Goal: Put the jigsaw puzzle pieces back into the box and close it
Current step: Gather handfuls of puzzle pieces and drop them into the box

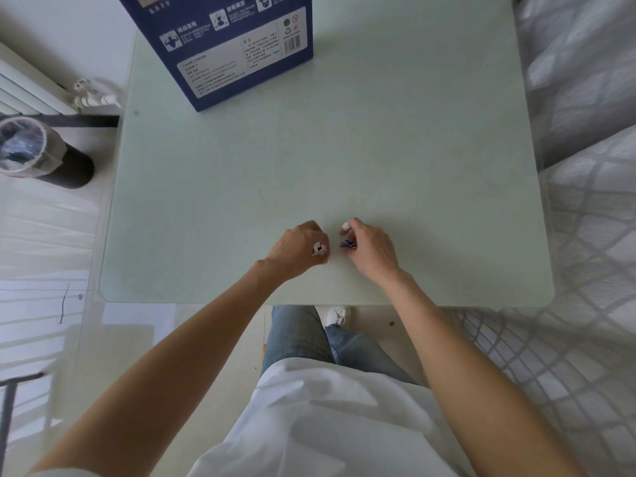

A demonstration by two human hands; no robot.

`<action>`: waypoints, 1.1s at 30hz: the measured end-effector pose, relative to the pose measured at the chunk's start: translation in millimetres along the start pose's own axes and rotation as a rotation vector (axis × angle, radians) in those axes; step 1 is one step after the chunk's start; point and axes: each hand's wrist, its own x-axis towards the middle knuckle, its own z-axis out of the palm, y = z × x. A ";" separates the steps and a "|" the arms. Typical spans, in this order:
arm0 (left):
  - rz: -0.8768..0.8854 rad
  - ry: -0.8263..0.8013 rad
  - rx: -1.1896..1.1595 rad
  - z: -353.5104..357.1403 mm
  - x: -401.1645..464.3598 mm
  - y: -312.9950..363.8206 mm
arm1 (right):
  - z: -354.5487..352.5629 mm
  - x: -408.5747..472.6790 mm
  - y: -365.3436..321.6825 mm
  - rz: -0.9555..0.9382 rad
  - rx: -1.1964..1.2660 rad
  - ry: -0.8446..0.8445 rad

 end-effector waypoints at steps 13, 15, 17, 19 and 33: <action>-0.051 0.084 0.153 5.9 10.8 2.3 | -7.5 18.1 -10.4 -0.094 -0.057 0.001; -0.058 0.082 0.157 6.1 11.5 0.8 | -8.9 22.8 -12.6 -0.108 -0.067 0.000; -0.049 0.075 0.157 4.9 12.3 0.8 | -10.1 28.4 -14.7 -0.119 -0.069 0.000; -0.025 0.057 0.168 4.0 13.4 0.9 | -10.9 32.5 -16.0 -0.118 -0.069 -0.003; -0.014 0.070 -0.180 -44.5 19.6 -31.2 | -12.9 59.7 -34.6 -0.033 0.084 0.008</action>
